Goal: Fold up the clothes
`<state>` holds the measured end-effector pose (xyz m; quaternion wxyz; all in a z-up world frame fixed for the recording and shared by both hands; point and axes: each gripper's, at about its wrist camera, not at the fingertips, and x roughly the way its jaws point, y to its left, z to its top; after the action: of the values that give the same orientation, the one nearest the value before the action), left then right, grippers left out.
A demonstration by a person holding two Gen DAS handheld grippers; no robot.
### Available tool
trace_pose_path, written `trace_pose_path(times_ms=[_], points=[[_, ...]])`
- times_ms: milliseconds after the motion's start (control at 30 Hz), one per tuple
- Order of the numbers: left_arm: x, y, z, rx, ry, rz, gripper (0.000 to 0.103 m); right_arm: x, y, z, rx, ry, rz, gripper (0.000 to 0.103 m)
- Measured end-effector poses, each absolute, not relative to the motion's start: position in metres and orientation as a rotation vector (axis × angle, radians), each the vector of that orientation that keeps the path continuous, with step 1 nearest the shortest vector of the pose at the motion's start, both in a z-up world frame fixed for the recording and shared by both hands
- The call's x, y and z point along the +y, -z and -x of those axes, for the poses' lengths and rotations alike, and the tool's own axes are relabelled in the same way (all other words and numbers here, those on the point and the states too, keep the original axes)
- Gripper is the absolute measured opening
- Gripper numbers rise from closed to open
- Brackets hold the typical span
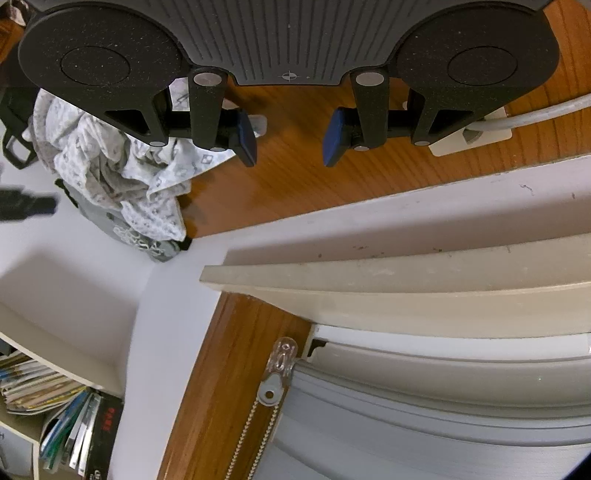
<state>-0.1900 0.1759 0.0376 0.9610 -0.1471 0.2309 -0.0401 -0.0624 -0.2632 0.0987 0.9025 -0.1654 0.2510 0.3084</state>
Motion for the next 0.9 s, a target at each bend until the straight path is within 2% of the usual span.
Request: trace_pose_path(times_ms=[200,367,433,467,633,800,900], points=[[0.172,-0.037,0.191,0.453,0.074,0.288,0.043,-0.243,-0.036,0.051,0.597,-0.651,0.279,0.045],[0.168,-0.043,0.197,0.406,0.066,0.286,0.043,-0.242,-0.015,0.048,0.581,-0.654,0.212,0.048],[0.166,-0.044,0.199,0.397,0.066,0.283,0.053,-0.244,-0.011,0.045,0.582,-0.662,0.172,0.050],[0.165,-0.043,0.199,0.395,0.064,0.279,0.063,-0.247,-0.009,0.042,0.588,-0.669,0.143,0.051],[0.161,-0.042,0.195,0.411,0.080,0.276,0.064,-0.251,-0.006,0.035,0.582,-0.671,0.089,0.053],[0.149,-0.052,0.186,0.415,0.132,0.256,0.074,-0.249,-0.003,0.041,0.554,-0.662,0.131,0.053],[0.135,-0.061,0.163,0.430,0.176,0.242,0.075,-0.252,-0.003,0.040,0.558,-0.666,0.109,0.053]])
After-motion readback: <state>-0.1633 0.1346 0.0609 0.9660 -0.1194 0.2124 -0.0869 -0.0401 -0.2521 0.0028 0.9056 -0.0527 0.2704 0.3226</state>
